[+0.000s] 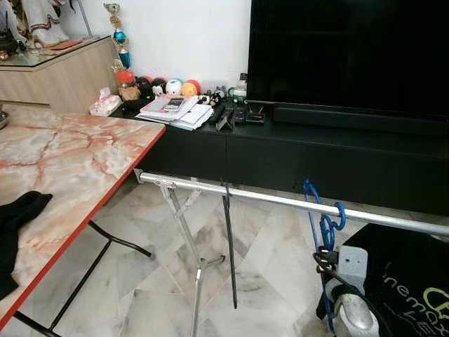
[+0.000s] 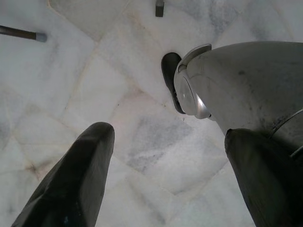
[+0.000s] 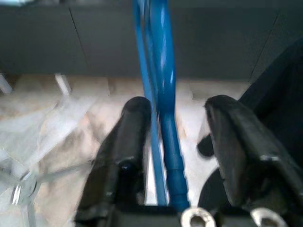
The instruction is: Hang hanger
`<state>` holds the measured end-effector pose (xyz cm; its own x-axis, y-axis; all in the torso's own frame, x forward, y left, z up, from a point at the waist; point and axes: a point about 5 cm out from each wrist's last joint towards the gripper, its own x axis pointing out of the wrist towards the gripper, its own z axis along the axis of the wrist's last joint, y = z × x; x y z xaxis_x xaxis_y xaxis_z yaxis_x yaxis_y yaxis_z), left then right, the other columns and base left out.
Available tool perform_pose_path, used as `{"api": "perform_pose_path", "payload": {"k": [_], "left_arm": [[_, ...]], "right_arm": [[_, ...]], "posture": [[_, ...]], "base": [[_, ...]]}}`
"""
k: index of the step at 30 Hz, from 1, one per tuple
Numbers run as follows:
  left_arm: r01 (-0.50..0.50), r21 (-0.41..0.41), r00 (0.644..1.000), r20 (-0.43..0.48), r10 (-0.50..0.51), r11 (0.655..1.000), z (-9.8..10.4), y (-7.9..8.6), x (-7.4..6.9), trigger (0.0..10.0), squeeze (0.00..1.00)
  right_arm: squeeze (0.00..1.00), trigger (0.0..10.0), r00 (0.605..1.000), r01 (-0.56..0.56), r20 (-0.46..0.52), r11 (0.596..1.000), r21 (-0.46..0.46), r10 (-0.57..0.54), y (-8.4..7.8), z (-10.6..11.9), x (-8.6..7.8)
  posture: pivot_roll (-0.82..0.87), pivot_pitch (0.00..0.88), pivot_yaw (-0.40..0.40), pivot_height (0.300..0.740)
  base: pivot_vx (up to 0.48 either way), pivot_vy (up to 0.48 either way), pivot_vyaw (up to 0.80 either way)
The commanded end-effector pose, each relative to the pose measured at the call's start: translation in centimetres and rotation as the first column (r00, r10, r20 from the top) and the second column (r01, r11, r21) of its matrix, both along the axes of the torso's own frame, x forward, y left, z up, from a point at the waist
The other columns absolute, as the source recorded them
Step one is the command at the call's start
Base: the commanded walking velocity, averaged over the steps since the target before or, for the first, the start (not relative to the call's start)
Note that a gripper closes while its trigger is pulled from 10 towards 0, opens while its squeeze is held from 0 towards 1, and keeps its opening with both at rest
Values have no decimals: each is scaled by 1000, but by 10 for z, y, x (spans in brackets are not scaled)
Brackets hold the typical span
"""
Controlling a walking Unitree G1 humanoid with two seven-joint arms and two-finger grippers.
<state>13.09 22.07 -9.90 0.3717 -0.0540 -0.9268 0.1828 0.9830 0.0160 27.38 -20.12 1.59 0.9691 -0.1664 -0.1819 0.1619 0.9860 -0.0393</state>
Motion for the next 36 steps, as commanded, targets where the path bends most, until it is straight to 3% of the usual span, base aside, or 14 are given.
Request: {"api": "perform_pose_path", "payload": {"k": [1, 5, 6, 7, 8, 9, 11, 21, 36], "left_arm": [[20, -3, 1000, -17, -20, 1000, -2, -1, -5, 10000, 0], [23, -5, 1000, -17, -23, 1000, -2, -1, -5, 10000, 0], [25, -4, 1000, -15, -25, 1000, -2, -1, -5, 10000, 0], [26, -3, 1000, -13, -26, 1000, -2, -1, -5, 10000, 0], [25, 4, 1000, -9, -25, 1000, -2, -1, -5, 10000, 0], [20, 9, 1000, -4, -20, 1000, -2, 0, -5, 10000, 0], [14, 15, 1000, 4, -14, 1000, -1, 0, -5, 10000, 0], [-33, 41, 999, 42, 31, 999, -1, 2, -5, 10000, 0], [-32, 36, 998, 50, 30, 999, 0, 3, -4, 10000, 0]], "right_arm": [[863, 10000, 999, -13, 48, 1000, -17, 14, 3, 5, -2], [843, 10000, 996, -37, 83, 999, -33, 40, 5, 4, -15], [776, 10000, 995, -38, 90, 999, -29, 41, 5, 3, -19], [776, 10000, 995, -38, 93, 999, -27, 40, 5, 3, -22], [475, 10000, 992, -43, 114, 999, -25, 45, 6, 4, -26], [51, 10000, 991, -48, 127, 998, -29, 51, 6, 6, -27], [0, 10000, 988, -54, 142, 998, -36, 58, 7, 8, -30], [0, 10000, 968, -7, 251, 997, -76, 26, -1, 29, -31], [0, 10000, 960, -47, 271, 996, -76, 66, 7, 40, -37]], "posture": [[62, 0, 13, 740], [63, 0, 13, 740], [64, 0, 12, 740], [64, 0, 13, 740], [63, 0, 12, 740], [63, 0, 13, 740], [63, 0, 13, 740], [63, 0, 14, 740], [54, 0, 17, 740]], "base": [[0, 0, 0], [0, 0, 0], [0, 0, 0], [0, 0, 0], [0, 0, 0], [0, 0, 0], [0, 0, 0], [0, 0, 0], [0, 0, 0]]}}
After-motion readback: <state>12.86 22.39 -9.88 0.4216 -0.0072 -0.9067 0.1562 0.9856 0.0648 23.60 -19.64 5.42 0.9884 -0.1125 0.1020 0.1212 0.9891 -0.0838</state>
